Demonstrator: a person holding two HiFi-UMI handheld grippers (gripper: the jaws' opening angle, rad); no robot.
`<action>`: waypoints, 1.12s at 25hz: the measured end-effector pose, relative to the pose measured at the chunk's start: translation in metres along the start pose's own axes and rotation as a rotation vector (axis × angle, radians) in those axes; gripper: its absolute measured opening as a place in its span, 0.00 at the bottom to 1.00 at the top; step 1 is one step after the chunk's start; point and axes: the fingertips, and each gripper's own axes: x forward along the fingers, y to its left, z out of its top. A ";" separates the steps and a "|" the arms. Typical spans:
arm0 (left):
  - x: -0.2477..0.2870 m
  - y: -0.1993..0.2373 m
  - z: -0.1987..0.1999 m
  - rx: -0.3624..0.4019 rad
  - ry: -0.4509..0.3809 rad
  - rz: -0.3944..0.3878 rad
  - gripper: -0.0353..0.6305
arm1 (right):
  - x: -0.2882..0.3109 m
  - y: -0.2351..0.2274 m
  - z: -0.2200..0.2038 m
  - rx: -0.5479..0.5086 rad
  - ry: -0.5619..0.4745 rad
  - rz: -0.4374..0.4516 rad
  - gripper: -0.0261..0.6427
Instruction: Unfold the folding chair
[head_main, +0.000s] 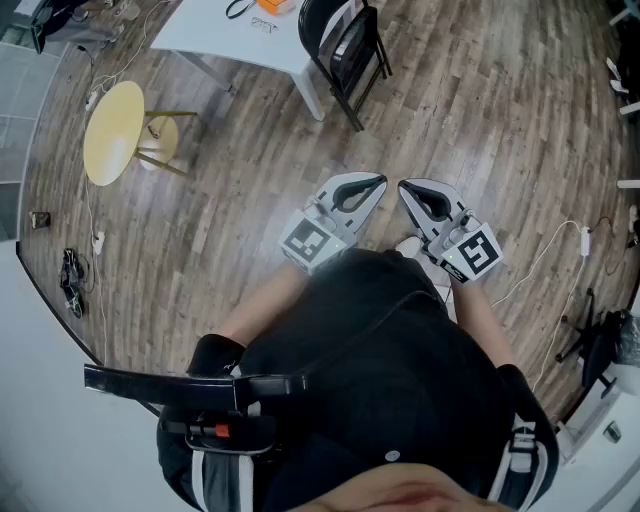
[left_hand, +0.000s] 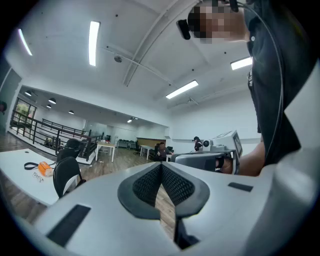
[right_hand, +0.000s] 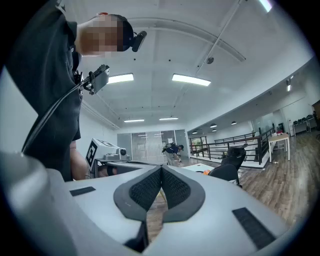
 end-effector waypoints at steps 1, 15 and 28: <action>-0.001 -0.001 0.001 0.003 -0.013 -0.002 0.06 | 0.000 0.000 0.000 0.001 0.001 0.001 0.05; -0.008 -0.011 -0.001 -0.064 -0.013 0.036 0.06 | -0.017 0.012 0.001 -0.023 0.015 0.040 0.05; -0.046 0.016 -0.015 -0.028 0.024 0.095 0.06 | 0.027 0.042 -0.008 0.009 0.017 0.088 0.05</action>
